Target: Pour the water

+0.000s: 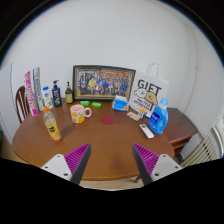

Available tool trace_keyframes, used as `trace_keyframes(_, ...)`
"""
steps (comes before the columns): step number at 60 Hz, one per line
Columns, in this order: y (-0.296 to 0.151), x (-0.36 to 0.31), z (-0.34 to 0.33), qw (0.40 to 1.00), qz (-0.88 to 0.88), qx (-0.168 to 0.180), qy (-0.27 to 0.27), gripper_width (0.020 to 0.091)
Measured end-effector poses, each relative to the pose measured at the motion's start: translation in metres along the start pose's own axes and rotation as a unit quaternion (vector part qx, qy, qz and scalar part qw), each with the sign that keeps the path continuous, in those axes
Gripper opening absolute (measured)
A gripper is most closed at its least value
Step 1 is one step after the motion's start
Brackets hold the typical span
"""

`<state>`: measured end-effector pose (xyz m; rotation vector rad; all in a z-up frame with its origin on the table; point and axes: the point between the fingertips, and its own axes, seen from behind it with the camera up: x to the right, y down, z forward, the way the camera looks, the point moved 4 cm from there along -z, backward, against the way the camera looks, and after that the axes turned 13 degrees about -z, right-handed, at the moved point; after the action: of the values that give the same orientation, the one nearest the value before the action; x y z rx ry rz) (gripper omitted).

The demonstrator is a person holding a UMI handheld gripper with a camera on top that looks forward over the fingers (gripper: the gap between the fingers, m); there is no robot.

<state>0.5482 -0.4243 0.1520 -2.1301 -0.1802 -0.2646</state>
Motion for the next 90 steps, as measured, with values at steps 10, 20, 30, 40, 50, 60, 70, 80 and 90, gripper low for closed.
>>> trace_keyframes(10, -0.001, -0.044, 0.007, 0.999, 0.001, 0.011, -0.031, 0.0857)
trace_keyframes(20, -0.020, -0.131, 0.023, 0.996, 0.001, 0.049, -0.080, 0.0856)
trace_keyframes(30, -0.054, -0.226, 0.064, 0.986, 0.005, 0.099, -0.132, 0.0860)
trace_keyframes(40, -0.081, -0.284, 0.137, 0.985, 0.017, 0.125, -0.120, 0.0851)
trace_keyframes(50, -0.080, -0.306, 0.205, 0.989, 0.040, 0.112, -0.085, 0.0718)
trace_keyframes(60, -0.079, -0.310, 0.220, 0.989, 0.036, 0.119, -0.078, 0.0389)
trace_keyframes(70, -0.088, -0.314, 0.213, 0.990, 0.015, 0.118, -0.071, 0.0232)
trace_keyframes(80, -0.142, -0.333, 0.201, 0.983, 0.043, 0.140, -0.114, 0.0227)
trace_keyframes(90, -0.226, -0.341, 0.197, 0.927, 0.253, 0.154, -0.229, 0.0227)
